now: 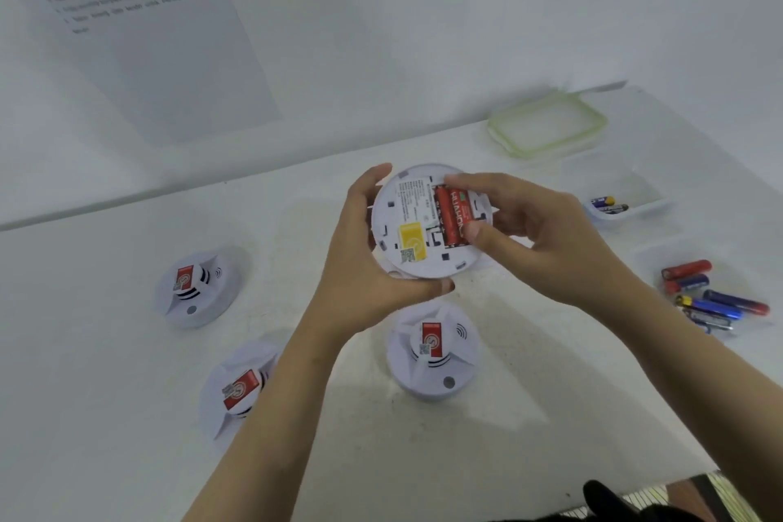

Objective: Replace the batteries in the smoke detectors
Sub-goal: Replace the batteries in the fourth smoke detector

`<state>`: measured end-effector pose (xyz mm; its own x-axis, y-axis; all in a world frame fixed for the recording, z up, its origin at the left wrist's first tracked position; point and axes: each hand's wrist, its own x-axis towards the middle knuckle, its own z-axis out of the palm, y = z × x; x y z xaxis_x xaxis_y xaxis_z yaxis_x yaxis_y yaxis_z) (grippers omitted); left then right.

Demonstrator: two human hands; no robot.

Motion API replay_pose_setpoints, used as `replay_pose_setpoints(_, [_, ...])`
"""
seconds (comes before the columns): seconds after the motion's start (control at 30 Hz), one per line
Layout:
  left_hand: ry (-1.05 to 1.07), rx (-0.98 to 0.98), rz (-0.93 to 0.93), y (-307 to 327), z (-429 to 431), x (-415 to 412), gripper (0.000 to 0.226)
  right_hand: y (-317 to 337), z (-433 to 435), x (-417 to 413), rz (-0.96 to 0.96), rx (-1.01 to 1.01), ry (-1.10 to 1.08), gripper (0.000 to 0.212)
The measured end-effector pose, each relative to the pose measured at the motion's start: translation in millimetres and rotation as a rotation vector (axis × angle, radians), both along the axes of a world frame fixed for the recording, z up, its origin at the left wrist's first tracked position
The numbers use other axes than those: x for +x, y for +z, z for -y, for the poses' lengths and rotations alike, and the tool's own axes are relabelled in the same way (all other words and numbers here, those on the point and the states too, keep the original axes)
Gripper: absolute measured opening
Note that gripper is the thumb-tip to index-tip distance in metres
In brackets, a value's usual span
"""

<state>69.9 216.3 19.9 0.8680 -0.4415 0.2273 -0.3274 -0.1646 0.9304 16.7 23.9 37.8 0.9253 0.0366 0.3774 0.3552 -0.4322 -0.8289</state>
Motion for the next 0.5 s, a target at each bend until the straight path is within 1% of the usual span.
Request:
replay_pose_setpoints(0.07, [-0.035, 0.043, 0.050, 1.9, 11.0, -2.8, 0.107, 1.8, 10.0, -8.3, 0.028, -0.052, -0.010, 0.036])
replay_pose_setpoints(0.13, [-0.050, 0.063, 0.100, 4.2, 24.2, -6.8, 0.097, 2.0, 19.9, -14.6, 0.028, -0.094, -0.030, 0.034])
replay_pose_setpoints(0.2, [-0.068, 0.067, 0.111, 4.4, 37.2, -9.2, 0.091, 0.8, 29.8, -19.1, 0.006, -0.091, -0.048, 0.030])
replay_pose_setpoints(0.33, [-0.105, 0.095, 0.105, 2.1, 61.5, -14.2, 0.102, 1.5, 50.5, -26.7, -0.057, -0.085, -0.075, 0.020])
replay_pose_setpoints(0.43, [-0.093, 0.086, 0.105, 0.8, 79.8, -21.0, 0.095, 3.6, 66.8, -28.5, -0.056, -0.164, -0.111, 0.010])
replay_pose_setpoints(0.5, [-0.087, 0.088, 0.096, -0.1, 91.6, -25.5, 0.092, 4.3, 77.5, -28.6, -0.054, -0.211, -0.116, 0.008])
